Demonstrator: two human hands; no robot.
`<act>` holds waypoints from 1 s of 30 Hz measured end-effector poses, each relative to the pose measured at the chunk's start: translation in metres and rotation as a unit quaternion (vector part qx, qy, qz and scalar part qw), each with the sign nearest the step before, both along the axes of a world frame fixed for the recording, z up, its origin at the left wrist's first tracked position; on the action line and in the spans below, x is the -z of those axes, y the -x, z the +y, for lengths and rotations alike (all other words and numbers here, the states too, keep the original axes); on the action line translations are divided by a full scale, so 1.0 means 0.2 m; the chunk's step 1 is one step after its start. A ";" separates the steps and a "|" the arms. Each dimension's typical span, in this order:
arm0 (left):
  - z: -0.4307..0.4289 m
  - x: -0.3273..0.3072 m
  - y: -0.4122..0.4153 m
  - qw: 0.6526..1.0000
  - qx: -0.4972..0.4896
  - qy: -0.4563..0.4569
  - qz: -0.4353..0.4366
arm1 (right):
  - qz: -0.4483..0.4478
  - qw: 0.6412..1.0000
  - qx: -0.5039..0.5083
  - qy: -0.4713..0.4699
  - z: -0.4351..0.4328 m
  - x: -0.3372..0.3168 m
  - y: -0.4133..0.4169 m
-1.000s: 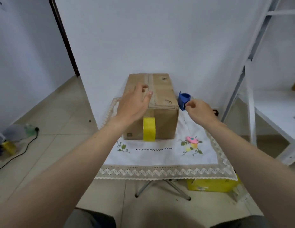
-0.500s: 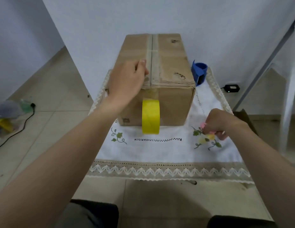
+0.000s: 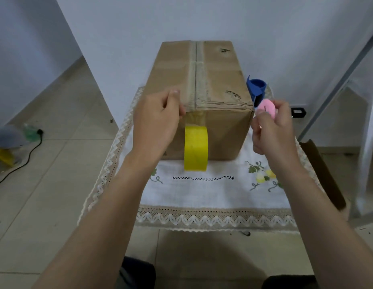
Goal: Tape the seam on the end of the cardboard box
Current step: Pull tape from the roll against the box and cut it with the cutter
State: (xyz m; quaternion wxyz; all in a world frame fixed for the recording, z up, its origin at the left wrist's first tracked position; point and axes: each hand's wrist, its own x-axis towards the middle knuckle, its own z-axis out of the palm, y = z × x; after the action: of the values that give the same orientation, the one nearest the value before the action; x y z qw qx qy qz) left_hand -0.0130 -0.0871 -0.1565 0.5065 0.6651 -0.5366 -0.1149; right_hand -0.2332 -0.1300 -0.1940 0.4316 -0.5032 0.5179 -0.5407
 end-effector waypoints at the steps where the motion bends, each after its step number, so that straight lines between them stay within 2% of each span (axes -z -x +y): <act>1: 0.01 0.02 0.00 1.000 0.002 -0.025 0.017 | -0.007 1.000 -0.016 0.019 0.02 -0.01 -0.02; 3: 0.03 0.05 0.00 0.997 0.011 -0.071 0.040 | 0.007 0.997 -0.039 0.065 0.04 -0.01 -0.05; 7: 0.01 0.11 0.01 0.988 0.029 -0.147 0.028 | 0.051 0.984 -0.090 0.144 0.05 0.03 -0.08; 10: 0.02 0.12 0.02 0.982 0.036 -0.184 0.028 | 0.073 0.978 -0.129 0.147 0.05 0.06 -0.11; 14: 0.05 0.12 0.02 0.958 0.081 -0.247 0.122 | 0.090 0.974 -0.144 0.149 0.05 0.08 -0.15; 17: 0.08 0.15 0.01 0.939 0.110 -0.294 0.141 | 0.090 0.974 -0.142 0.150 0.05 0.07 -0.17; 20: 0.09 0.18 -0.01 0.928 0.149 -0.290 0.181 | 0.085 0.974 -0.144 0.154 0.05 0.07 -0.18; 23: 0.10 0.17 0.02 0.919 0.187 -0.243 0.246 | 0.085 0.970 -0.141 0.177 0.06 0.07 -0.17; 27: 0.12 0.16 0.07 0.903 0.198 -0.227 0.306 | 0.069 0.966 -0.101 0.229 0.06 0.03 -0.14; 30: 0.11 0.15 0.08 0.902 0.176 -0.223 0.325 | 0.141 0.956 -0.094 0.240 0.03 0.04 -0.13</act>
State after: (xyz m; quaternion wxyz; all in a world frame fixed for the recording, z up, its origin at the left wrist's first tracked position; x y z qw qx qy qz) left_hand -0.0288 -0.0643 -0.1861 0.4624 0.5809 -0.4106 -0.5293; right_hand -0.2072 -0.1240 -0.2018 0.2696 -0.7092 0.3792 -0.5297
